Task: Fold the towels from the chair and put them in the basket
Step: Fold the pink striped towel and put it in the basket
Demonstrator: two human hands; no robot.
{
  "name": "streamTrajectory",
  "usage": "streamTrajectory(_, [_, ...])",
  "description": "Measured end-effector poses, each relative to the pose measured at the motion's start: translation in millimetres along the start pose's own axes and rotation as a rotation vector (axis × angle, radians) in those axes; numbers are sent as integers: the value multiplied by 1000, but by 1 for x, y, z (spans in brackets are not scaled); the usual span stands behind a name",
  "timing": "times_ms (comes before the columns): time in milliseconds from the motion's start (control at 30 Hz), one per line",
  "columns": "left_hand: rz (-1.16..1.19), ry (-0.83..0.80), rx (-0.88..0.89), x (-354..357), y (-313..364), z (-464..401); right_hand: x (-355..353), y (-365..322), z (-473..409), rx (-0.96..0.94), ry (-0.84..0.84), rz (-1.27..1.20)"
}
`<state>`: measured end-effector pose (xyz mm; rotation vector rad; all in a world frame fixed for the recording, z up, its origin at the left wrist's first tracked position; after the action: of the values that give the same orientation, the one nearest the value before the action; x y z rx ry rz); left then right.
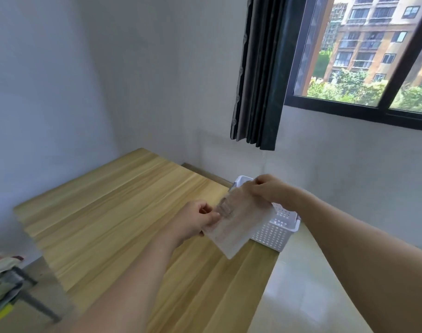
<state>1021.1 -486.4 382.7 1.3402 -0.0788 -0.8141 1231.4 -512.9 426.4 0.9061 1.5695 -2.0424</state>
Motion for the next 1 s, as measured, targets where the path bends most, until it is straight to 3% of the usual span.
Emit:
streamTrajectory(133, [-89,108,22,23,30,-31,-42,-13,-35,-188,66,268])
streamTrajectory(267, [-193,200,26,49,49,-84,-69,10,-73,-304,154,384])
streamTrajectory(500, [-246,183,-122,125,58,-208,-96,115,-183,-210,90,428])
streamTrajectory(733, [-498,-6,-424,199,18,-313,-60,228,-267,-127,-229,521])
streamTrajectory(1000, [-765,-380,-701,261,-40,-372,12,294,-303,-153,-569,703])
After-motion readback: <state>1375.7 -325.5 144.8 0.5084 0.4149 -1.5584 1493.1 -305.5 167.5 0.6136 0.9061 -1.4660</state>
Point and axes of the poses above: each hand's wrist, its own z-axis away from the middle knuckle, its own x-axis out of the palm, y = z × x, the point moved 5 cm from there along -z, towards the middle knuckle, and after that the axes turned 6 degrees about -x, right-handed, at the moved point
